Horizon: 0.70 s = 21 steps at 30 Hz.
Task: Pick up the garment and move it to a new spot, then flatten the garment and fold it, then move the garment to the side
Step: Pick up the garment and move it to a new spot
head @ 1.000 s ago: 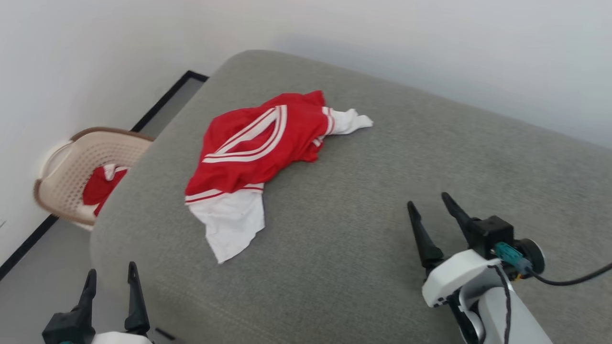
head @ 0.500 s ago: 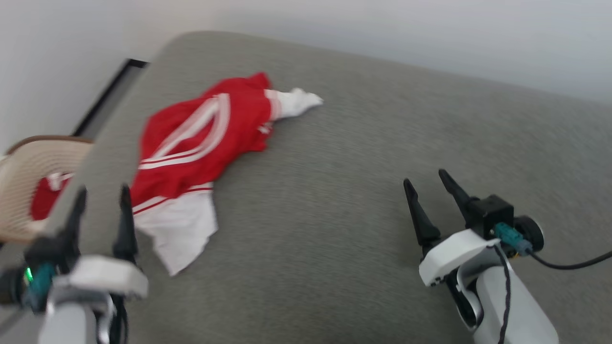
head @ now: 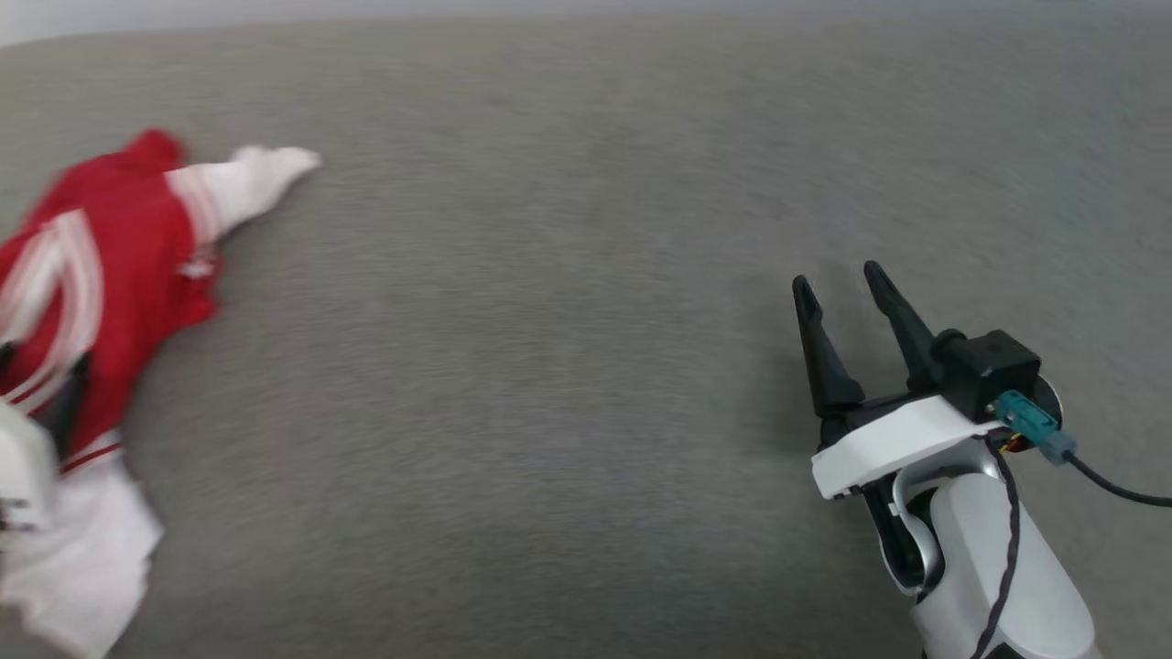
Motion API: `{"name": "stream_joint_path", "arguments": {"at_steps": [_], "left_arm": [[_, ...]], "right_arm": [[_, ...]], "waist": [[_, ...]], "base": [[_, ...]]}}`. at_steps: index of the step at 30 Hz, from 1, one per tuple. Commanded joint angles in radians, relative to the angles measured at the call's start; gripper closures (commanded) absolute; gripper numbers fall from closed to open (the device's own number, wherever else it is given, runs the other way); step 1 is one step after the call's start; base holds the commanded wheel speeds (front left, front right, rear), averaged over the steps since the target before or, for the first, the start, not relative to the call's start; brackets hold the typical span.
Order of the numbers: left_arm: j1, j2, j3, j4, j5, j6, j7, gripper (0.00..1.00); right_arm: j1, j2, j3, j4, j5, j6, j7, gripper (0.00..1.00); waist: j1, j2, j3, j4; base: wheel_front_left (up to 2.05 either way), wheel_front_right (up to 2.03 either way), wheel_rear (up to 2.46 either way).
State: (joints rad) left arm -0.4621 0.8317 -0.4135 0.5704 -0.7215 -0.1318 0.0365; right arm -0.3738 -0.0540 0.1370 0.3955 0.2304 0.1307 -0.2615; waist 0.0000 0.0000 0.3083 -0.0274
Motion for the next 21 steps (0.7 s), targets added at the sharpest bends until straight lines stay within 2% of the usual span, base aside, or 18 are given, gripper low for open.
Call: {"name": "stream_joint_path", "arguments": {"at_steps": [1,4,7,12,15,16,17,18,21], "left_arm": [[-0.023,0.021,-0.007,0.001,-0.017,0.003,0.01,0.0],[-0.033,0.102,-0.075,0.031,-0.085,0.003,0.06,0.0],[-0.05,0.142,-0.112,0.073,-0.174,0.003,0.115,0.0],[-0.065,0.149,-0.165,0.161,-0.282,0.004,0.195,0.0],[-0.072,0.123,-0.203,0.178,-0.328,0.004,0.222,0.0],[-0.073,0.117,-0.217,0.173,-0.34,0.004,0.22,0.27],[-0.078,0.116,-0.223,0.175,-0.353,0.004,0.199,0.93],[-0.082,0.112,-0.229,0.178,-0.362,0.004,0.18,1.0],[-0.109,0.119,-0.242,0.195,-0.363,0.001,0.111,1.0]], "right_arm": [[0.01,0.004,0.003,-0.005,0.009,0.0,-0.005,0.0],[0.025,0.004,-0.007,-0.021,0.036,0.0,-0.005,0.0],[0.043,0.004,-0.019,-0.04,0.056,0.0,-0.005,0.0],[0.05,0.004,-0.02,-0.064,0.068,0.0,-0.005,0.0],[0.048,0.003,-0.03,-0.074,0.066,0.0,-0.005,0.0],[0.05,0.003,-0.031,-0.078,0.063,0.0,-0.005,0.0],[0.05,0.003,-0.034,-0.082,0.059,0.0,-0.005,0.0],[0.052,0.003,-0.037,-0.084,0.057,0.0,-0.005,0.0],[0.056,0.003,-0.053,-0.086,0.059,0.0,-0.005,0.0]], "waist": [[0.0,0.0,0.069,-0.104],[0.0,0.0,0.082,-0.148],[0.0,0.0,0.099,-0.182],[0.0,0.0,0.133,-0.219],[0.0,0.0,0.146,-0.224],[0.0,0.0,0.145,-0.225],[0.0,0.0,0.144,-0.226],[0.0,0.0,0.139,-0.224],[0.0,0.0,0.12,-0.213]], "base": [[0.0,0.0,0.0],[0.0,0.0,0.0],[0.0,0.0,0.0],[0.0,0.0,0.0],[0.0,0.0,0.0],[0.0,0.0,0.0],[0.0,0.0,0.0],[0.0,0.0,0.0],[0.0,0.0,0.0]]}}
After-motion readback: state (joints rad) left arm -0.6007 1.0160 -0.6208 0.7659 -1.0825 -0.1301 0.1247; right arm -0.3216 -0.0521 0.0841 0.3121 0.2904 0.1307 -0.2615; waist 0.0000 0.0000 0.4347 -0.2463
